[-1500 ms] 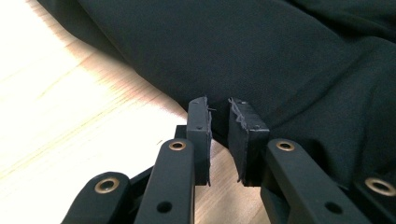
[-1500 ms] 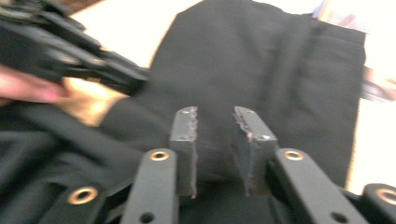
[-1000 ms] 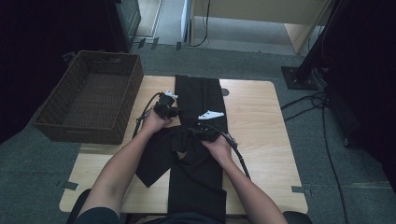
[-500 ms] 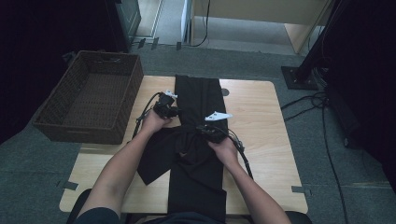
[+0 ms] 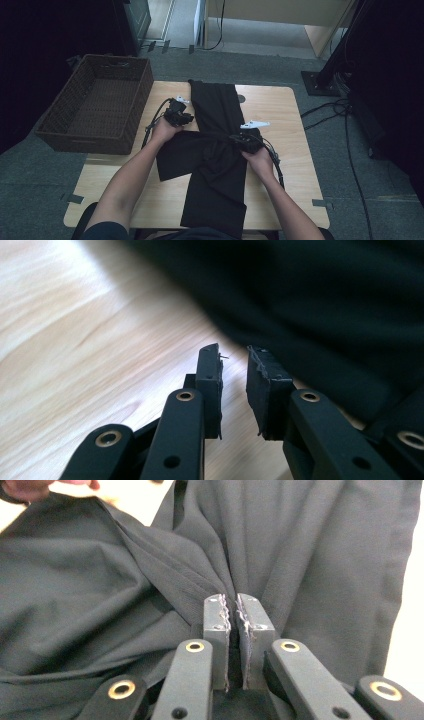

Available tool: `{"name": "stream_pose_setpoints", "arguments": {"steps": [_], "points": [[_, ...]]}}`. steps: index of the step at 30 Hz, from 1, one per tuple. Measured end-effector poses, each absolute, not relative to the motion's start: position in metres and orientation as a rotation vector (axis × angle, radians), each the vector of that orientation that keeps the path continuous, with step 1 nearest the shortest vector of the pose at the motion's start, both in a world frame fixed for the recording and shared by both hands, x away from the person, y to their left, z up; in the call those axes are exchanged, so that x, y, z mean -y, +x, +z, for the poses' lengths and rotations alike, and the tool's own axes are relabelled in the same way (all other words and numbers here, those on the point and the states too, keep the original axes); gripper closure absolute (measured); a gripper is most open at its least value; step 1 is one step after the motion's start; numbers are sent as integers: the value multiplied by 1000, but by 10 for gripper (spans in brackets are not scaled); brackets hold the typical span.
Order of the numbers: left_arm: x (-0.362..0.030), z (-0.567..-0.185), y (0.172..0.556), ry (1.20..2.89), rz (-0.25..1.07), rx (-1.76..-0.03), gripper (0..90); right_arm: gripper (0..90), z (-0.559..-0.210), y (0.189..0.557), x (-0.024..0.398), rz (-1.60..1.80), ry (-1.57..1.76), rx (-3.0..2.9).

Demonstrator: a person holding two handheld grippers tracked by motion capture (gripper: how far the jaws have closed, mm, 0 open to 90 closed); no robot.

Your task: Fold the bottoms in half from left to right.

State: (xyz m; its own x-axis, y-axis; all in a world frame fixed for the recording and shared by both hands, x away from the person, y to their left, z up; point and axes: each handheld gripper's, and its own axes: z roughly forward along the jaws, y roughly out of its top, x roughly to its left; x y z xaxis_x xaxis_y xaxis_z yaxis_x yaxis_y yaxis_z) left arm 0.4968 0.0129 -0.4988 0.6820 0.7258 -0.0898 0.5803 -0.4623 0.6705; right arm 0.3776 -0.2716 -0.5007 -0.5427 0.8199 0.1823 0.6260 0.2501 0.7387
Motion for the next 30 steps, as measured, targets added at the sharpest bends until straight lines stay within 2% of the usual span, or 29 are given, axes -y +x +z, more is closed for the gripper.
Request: {"name": "stream_pose_setpoints", "arguments": {"steps": [4,8,10,18,23,25,28,30], "points": [[-2,-492,492,2164,228,-908,759,802,-510,378,259,1124,1320,-2320],[12,-498,491,2230,170,-854,735,739,-513,378,253,1138,1314,-2318],[14,-501,492,2242,170,-863,739,693,-511,378,250,1153,1312,-2305],[14,-504,495,2255,166,-896,754,598,-496,380,232,1252,1257,-2253],[14,-504,494,2266,175,-889,754,588,-496,387,204,1303,1227,-2294],[15,-503,493,2289,209,-867,755,626,-506,391,196,1281,1245,-2326],[12,-503,495,2281,200,-894,765,872,-516,392,193,1257,1273,-2378],[9,-503,497,2281,217,-909,772,889,-512,389,196,1271,1276,-2395]]}}
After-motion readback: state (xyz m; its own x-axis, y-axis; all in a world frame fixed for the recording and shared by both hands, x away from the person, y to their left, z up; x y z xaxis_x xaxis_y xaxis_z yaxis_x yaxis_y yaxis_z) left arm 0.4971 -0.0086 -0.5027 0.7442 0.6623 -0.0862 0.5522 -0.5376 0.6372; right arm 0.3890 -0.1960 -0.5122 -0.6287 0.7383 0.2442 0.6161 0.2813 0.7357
